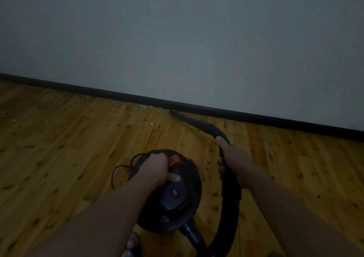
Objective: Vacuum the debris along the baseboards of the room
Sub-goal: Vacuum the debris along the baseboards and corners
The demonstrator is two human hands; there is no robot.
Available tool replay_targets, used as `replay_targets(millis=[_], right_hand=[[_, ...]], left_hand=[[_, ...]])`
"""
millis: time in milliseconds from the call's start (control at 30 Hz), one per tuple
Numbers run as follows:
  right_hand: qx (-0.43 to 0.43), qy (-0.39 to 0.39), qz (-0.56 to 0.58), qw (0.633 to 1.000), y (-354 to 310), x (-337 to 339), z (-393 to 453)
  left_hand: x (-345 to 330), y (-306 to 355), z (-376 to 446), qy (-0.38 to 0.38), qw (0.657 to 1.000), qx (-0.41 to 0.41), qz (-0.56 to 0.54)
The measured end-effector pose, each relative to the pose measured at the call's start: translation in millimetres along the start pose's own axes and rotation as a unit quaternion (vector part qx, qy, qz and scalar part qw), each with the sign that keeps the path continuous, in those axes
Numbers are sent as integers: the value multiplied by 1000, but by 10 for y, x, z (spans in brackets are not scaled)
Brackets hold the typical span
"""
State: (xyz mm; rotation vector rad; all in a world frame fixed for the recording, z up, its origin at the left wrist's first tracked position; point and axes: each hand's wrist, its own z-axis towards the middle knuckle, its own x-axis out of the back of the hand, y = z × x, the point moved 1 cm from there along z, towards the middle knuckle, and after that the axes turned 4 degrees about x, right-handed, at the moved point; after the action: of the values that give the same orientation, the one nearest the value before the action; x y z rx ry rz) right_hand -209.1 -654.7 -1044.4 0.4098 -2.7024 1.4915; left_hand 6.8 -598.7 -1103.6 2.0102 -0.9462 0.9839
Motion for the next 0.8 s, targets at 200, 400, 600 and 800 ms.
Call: replay_targets(millis=[200,400,600,800], right_hand=[[20,-16,-51,998,-49,-146,-43],[36,-8,-99,994,-38,-297,-189],[43,-14,-118,992,9,-311,-448],[57,-34,-131,989,130,-307,-574]], left_hand=[[-12,-38,-96,-5,1000,21,-3],[-40,-131,-214,-16,999,38,1],[-105,-146,-322,-23,999,36,3],[-177,-150,-445,-19,999,29,4]])
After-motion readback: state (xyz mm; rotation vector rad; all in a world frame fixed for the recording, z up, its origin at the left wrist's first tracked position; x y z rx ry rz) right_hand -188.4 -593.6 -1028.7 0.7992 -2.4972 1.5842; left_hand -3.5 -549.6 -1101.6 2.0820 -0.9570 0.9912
